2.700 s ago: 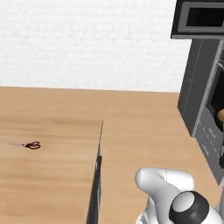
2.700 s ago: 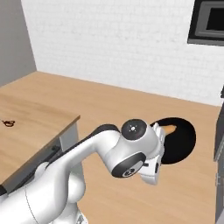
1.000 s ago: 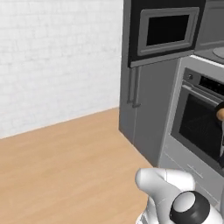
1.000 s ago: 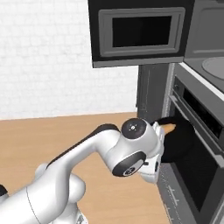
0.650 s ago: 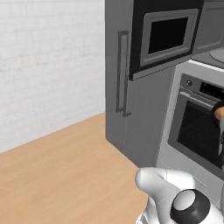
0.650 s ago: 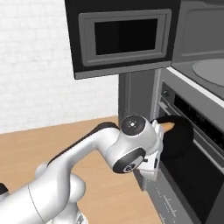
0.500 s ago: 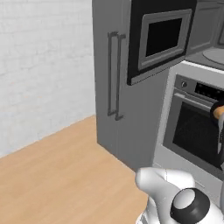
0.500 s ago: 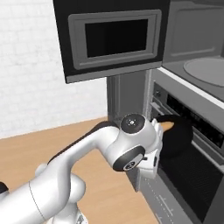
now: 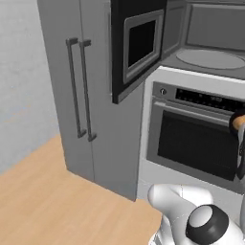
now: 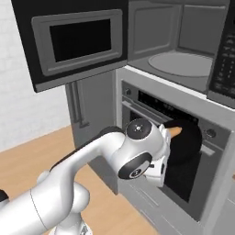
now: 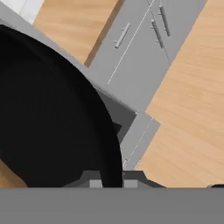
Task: Pick the squash from the sink and place it in the bowl. Then pick the bowl and place it in the microwave. Then close the microwave door and press the start button.
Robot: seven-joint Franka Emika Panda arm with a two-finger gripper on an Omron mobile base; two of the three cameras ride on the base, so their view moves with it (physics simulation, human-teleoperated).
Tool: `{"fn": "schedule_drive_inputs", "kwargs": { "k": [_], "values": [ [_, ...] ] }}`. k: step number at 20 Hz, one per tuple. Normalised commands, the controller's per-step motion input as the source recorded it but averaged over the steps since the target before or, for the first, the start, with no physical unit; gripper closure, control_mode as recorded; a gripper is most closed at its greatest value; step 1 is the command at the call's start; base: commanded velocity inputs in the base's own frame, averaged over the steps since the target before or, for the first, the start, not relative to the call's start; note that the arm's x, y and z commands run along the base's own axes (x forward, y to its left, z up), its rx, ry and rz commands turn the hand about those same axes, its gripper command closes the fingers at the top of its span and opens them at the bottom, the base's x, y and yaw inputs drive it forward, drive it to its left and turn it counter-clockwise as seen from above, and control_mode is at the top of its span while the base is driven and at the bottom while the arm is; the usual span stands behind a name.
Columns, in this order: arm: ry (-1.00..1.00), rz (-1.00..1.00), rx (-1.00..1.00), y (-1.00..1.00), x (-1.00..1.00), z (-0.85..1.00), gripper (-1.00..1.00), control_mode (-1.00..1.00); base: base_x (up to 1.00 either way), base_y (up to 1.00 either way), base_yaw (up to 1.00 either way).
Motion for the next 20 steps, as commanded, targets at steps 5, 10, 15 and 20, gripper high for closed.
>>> {"fn": "schedule_drive_inputs", "kwargs": {
  "k": [5,10,15,20],
  "values": [
    [0.00,0.00,0.00,0.00,0.00,0.00,1.00,1.00,0.14,0.02,-0.50],
    [0.00,0.00,0.00,0.00,0.00,0.00,1.00,1.00,0.43,0.02,-0.47],
    [0.00,0.00,0.00,0.00,0.00,0.00,1.00,1.00,0.72,0.20,-0.36],
    [0.00,0.00,0.00,0.00,0.00,0.00,1.00,1.00,0.53,0.34,-0.25]
  ]
}}
